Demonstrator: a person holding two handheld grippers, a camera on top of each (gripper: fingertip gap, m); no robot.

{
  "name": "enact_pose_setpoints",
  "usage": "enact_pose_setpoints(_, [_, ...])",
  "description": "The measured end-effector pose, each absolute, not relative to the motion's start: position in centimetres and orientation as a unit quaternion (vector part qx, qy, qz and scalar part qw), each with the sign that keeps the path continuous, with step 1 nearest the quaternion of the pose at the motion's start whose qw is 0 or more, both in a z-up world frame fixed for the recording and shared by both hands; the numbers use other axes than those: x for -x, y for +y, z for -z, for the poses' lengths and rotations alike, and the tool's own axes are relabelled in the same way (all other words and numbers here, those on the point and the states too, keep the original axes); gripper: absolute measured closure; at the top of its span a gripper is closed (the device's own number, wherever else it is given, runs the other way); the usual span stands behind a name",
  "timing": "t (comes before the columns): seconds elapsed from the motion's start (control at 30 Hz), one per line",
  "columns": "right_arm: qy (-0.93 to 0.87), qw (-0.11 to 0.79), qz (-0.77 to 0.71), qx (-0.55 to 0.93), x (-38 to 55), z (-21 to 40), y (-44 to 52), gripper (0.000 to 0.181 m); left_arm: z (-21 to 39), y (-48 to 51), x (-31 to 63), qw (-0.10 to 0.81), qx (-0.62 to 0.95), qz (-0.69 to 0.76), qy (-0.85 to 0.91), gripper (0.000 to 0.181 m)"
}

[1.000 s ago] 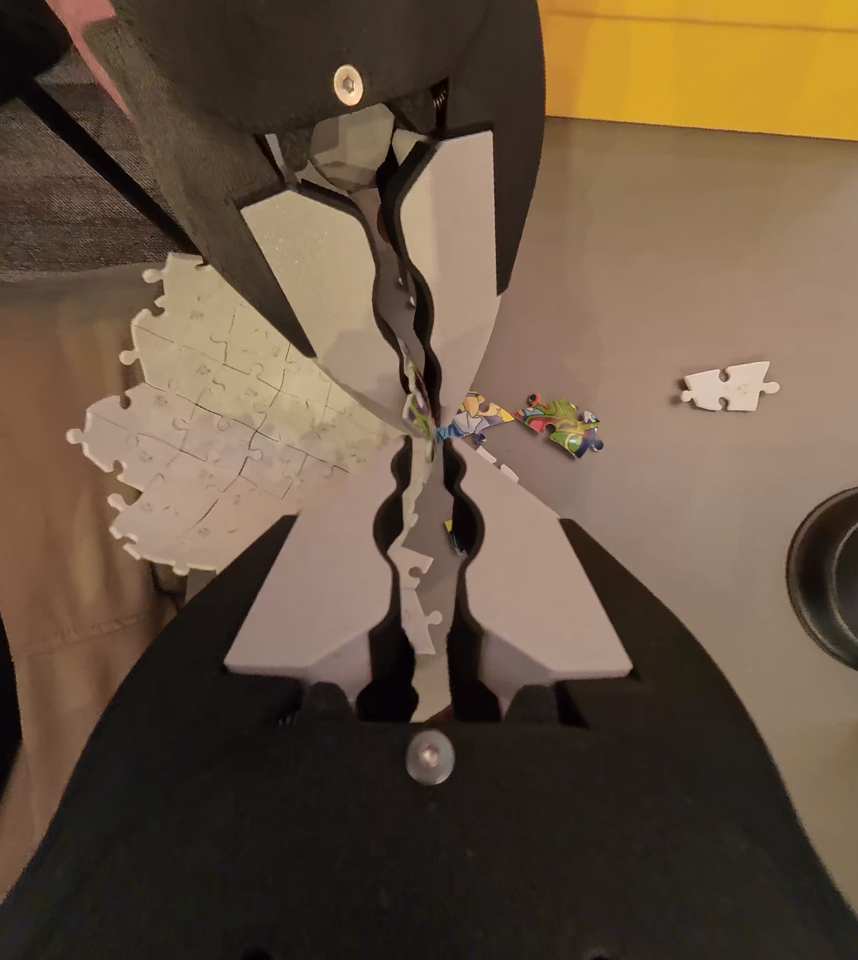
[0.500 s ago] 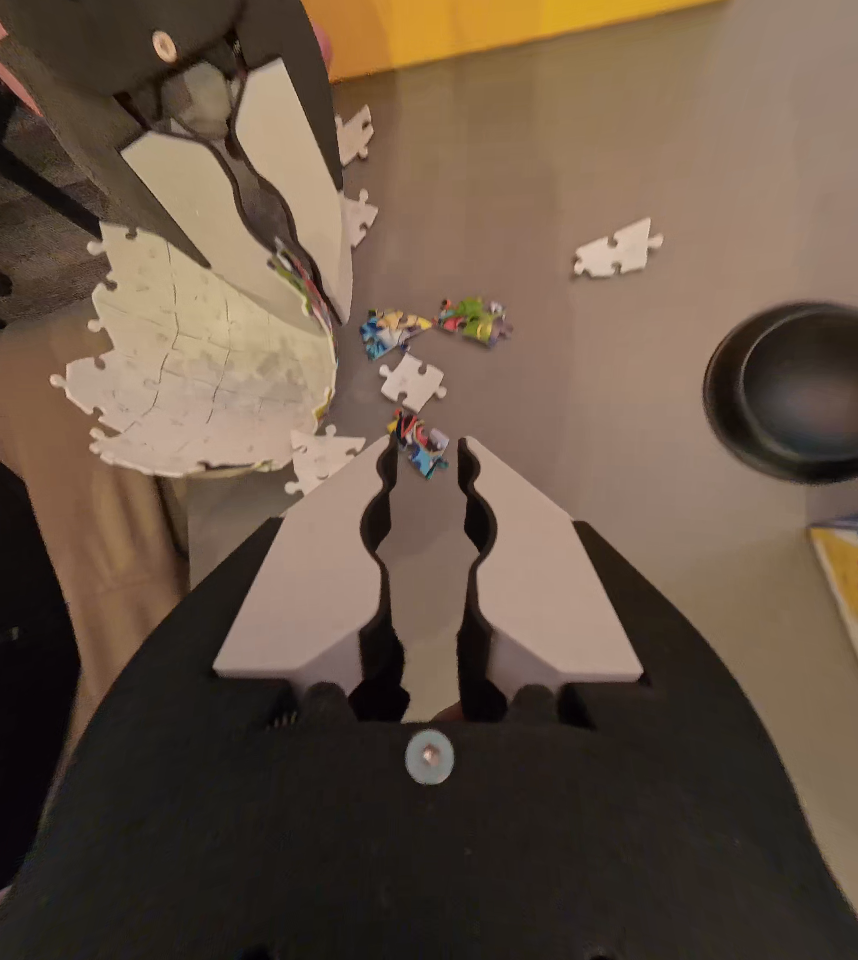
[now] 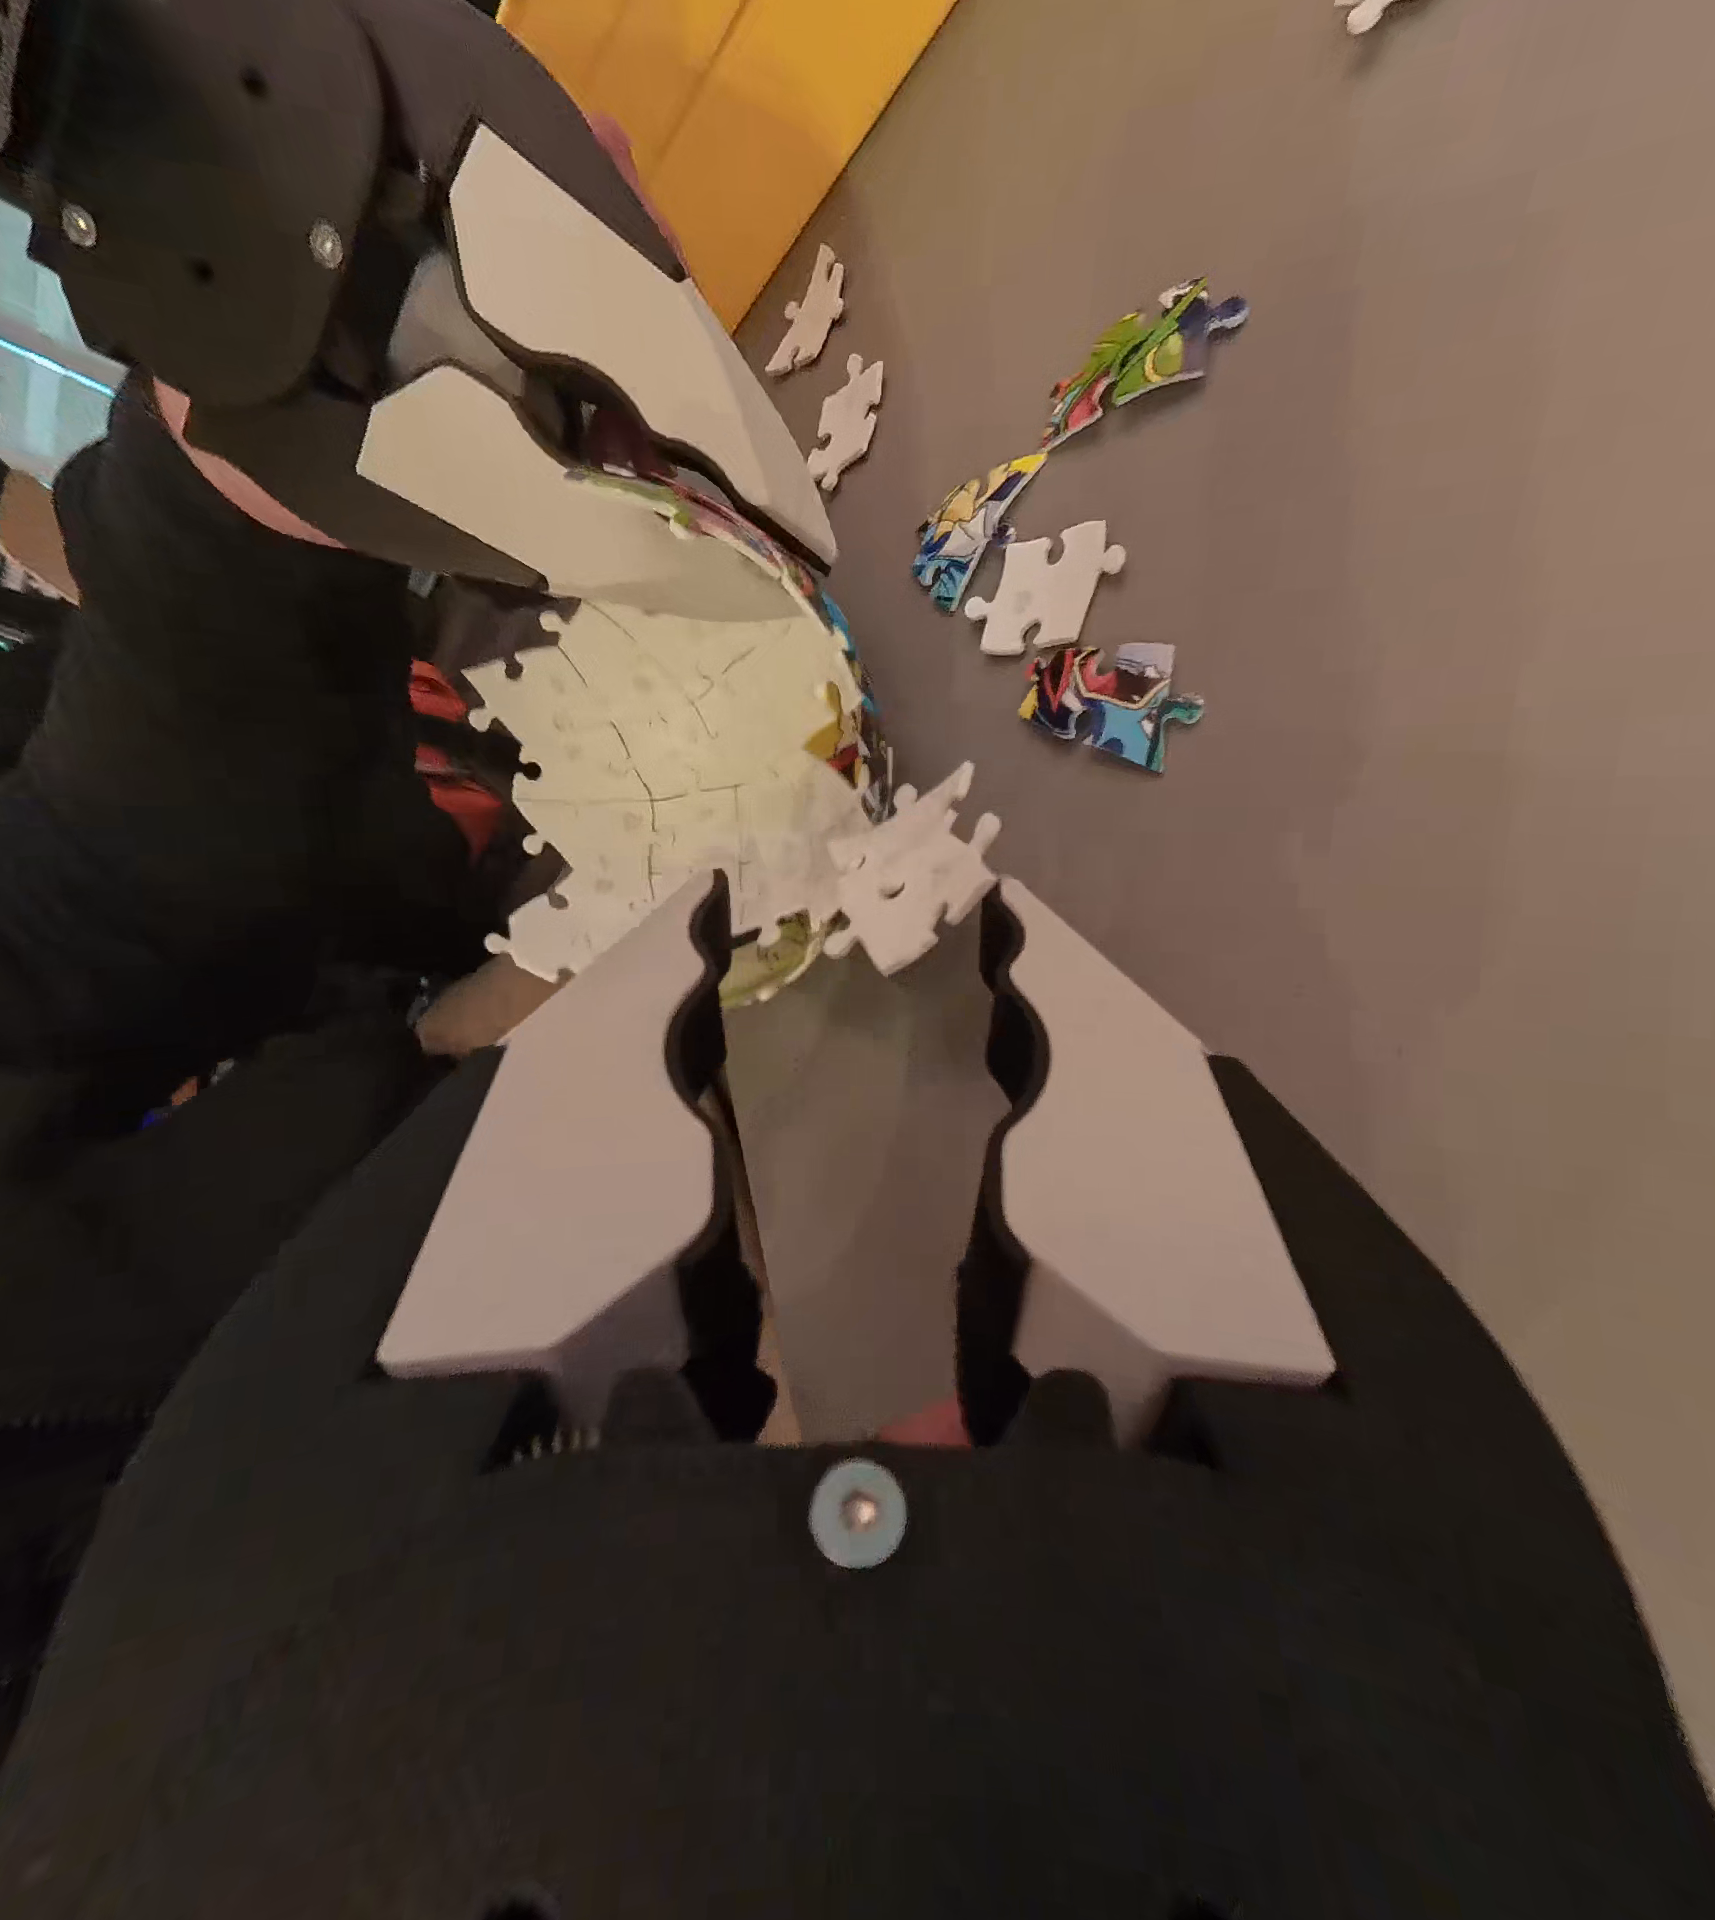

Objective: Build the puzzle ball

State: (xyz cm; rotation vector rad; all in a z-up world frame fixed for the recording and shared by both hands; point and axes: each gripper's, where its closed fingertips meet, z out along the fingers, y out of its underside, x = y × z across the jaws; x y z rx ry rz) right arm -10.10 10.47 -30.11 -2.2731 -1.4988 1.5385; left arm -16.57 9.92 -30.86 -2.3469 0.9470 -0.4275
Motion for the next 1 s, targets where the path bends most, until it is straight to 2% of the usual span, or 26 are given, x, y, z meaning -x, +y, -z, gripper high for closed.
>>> enact_pose_setpoints(0.07, [-0.468,0.004,-0.497,0.731,10.4,30.5,10.3,0.139,30.9,10.2,16.6,0.284,0.879,0.157,0.349,0.177])
enact_pose_setpoints(0.23, [-0.448,0.022,-0.507,0.736,11.1,31.1,10.7,0.168,30.7,10.4,16.4,0.29,0.876,0.156,0.352,0.177])
enact_pose_setpoints(0.33, [-0.453,0.038,-0.509,0.731,11.3,31.1,10.8,0.175,30.8,10.5,16.5,0.289,0.877,0.153,0.351,0.177])
enact_pose_setpoints(1.0, [-0.533,0.145,-0.446,0.704,11.6,30.7,11.3,0.178,30.4,10.8,16.8,0.298,0.88,0.163,0.331,0.177])
